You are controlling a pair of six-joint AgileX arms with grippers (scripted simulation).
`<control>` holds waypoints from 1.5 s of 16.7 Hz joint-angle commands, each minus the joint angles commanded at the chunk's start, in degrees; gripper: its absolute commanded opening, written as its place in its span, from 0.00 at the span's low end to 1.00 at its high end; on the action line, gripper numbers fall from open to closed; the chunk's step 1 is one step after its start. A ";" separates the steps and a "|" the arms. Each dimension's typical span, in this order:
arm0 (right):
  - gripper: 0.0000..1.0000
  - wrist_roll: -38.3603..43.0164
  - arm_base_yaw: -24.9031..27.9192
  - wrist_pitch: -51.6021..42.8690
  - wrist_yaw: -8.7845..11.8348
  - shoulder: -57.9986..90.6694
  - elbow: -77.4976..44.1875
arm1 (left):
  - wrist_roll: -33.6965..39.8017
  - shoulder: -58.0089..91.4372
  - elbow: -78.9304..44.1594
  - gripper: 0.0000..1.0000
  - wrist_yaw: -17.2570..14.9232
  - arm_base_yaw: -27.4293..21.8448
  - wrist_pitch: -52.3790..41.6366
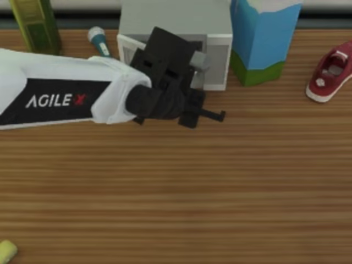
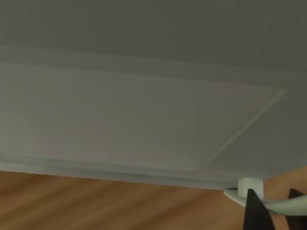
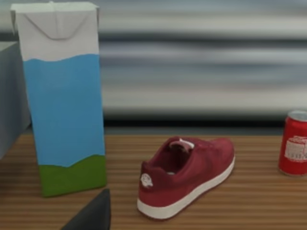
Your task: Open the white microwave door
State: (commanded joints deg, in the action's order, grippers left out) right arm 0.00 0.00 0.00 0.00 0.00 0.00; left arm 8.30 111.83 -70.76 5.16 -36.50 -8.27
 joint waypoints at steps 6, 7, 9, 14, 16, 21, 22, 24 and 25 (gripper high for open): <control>1.00 0.00 0.00 0.00 0.00 0.00 0.00 | -1.53 -1.03 1.19 0.00 -1.60 0.40 0.62; 1.00 0.00 0.00 0.00 0.00 0.00 0.00 | -2.21 -1.33 1.68 0.00 -1.97 0.67 0.80; 1.00 0.00 0.00 0.00 0.00 0.00 0.00 | -2.53 -1.38 2.00 0.00 -2.16 0.82 0.79; 1.00 0.00 0.00 0.00 0.00 0.00 0.00 | -2.53 -1.38 2.00 0.00 -2.16 0.82 0.79; 1.00 0.00 0.00 0.00 0.00 0.00 0.00 | -2.53 -1.38 2.00 0.00 -2.16 0.82 0.79; 1.00 0.00 0.00 0.00 0.00 0.00 0.00 | -2.53 -1.38 2.00 0.00 -2.16 0.82 0.79; 1.00 0.00 0.00 0.00 0.00 0.00 0.00 | -2.53 -1.38 2.00 0.00 -2.16 0.82 0.79; 1.00 0.00 0.00 0.00 0.00 0.00 0.00 | -2.53 -1.38 2.00 0.00 -2.16 0.82 0.79; 1.00 0.00 0.00 0.00 0.00 0.00 0.00 | -2.53 -1.38 2.00 0.00 -2.16 0.82 0.79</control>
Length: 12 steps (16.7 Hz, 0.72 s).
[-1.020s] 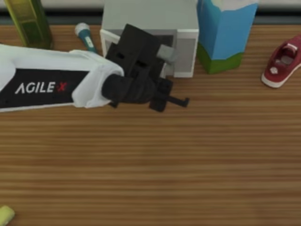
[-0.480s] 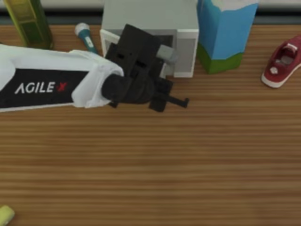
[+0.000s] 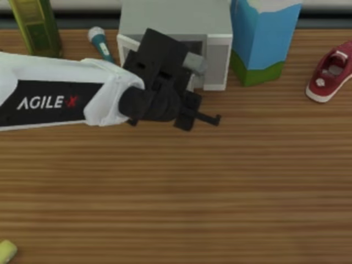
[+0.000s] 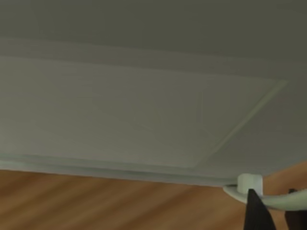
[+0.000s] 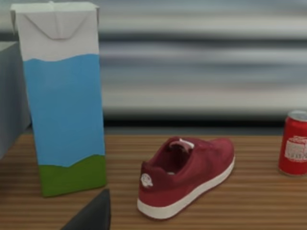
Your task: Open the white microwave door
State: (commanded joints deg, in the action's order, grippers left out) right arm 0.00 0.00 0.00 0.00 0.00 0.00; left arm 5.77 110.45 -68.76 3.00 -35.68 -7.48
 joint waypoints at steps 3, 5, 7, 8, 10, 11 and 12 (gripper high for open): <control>1.00 0.00 0.00 0.00 0.00 0.00 0.00 | 0.00 0.00 0.00 0.00 0.00 0.00 0.00; 1.00 0.00 0.00 0.00 0.00 0.00 0.00 | 0.00 0.00 0.00 0.00 0.00 0.00 0.00; 1.00 0.00 0.00 0.00 0.00 0.00 0.00 | 0.00 0.00 0.00 0.00 0.00 0.00 0.00; 1.00 0.00 0.00 0.00 0.00 0.00 0.00 | 0.36 0.11 -0.14 0.00 -0.50 -0.50 -0.05; 1.00 0.00 0.00 0.00 0.00 0.00 0.00 | -0.31 -0.17 0.43 0.00 -0.85 -0.15 0.02; 1.00 0.00 0.00 0.00 0.00 0.00 0.00 | -0.83 -0.53 0.69 0.00 -1.14 0.09 0.23; 1.00 0.00 0.00 0.00 0.00 0.00 0.00 | -1.37 -0.86 0.98 0.00 -1.45 0.39 0.44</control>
State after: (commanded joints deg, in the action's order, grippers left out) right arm 0.00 0.00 0.00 0.00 0.00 0.00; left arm 4.40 109.59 -67.78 1.55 -35.29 -7.04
